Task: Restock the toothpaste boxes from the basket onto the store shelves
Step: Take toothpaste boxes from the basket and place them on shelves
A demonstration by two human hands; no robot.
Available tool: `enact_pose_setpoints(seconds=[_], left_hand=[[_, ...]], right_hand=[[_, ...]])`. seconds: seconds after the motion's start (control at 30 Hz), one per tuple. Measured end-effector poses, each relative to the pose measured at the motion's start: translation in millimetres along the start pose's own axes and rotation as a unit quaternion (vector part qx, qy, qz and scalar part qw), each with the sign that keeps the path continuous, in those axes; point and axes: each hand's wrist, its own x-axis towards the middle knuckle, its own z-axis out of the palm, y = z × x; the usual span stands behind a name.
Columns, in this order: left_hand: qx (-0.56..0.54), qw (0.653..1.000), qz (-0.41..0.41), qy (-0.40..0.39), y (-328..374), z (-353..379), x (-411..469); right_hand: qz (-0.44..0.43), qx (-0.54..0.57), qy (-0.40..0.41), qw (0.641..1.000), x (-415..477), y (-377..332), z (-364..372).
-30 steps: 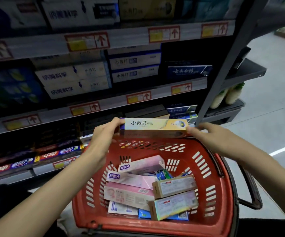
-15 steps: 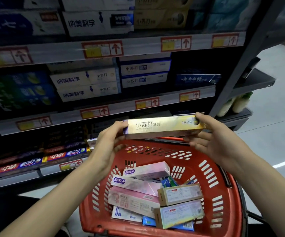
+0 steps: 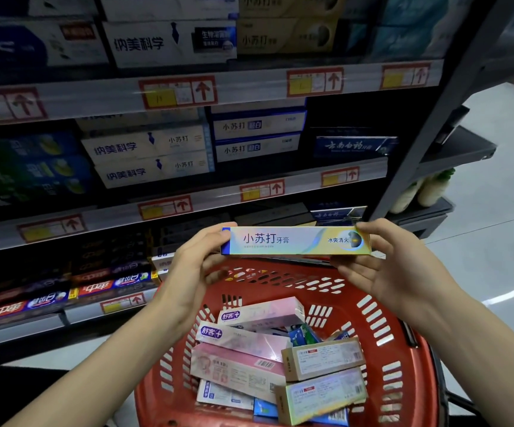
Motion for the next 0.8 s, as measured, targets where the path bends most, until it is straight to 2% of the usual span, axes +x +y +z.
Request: enact_pose_setpoints(seconds=[0.3, 0.4, 0.57, 0.7, 0.73, 0.8], left_hand=[[0.064, 0.998, -0.011, -0.014, -11, -5, -7], [0.080, 0.996, -0.014, -0.023, -18, -8, -8], [0.041, 0.999, -0.010, -0.031, -22, -9, -10], [-0.058, 0.997, -0.056, -0.015, -25, -12, -11], [-0.063, 0.996, -0.069, -0.003, -27, -13, -10], [-0.003, 0.994, -0.109, 0.024, -28, -15, -10]], right_hand=[[0.028, -0.045, 0.032, 0.998, 2, 17, -4], [0.034, -0.027, 0.038, 0.998, 2, 21, -7], [0.034, -0.036, 0.010, 0.999, 1, 24, -12], [0.009, -0.083, -0.031, 0.996, -5, 24, -13], [0.002, -0.091, -0.036, 0.995, -7, 24, -13], [-0.008, -0.099, -0.040, 0.994, -8, 25, -14]])
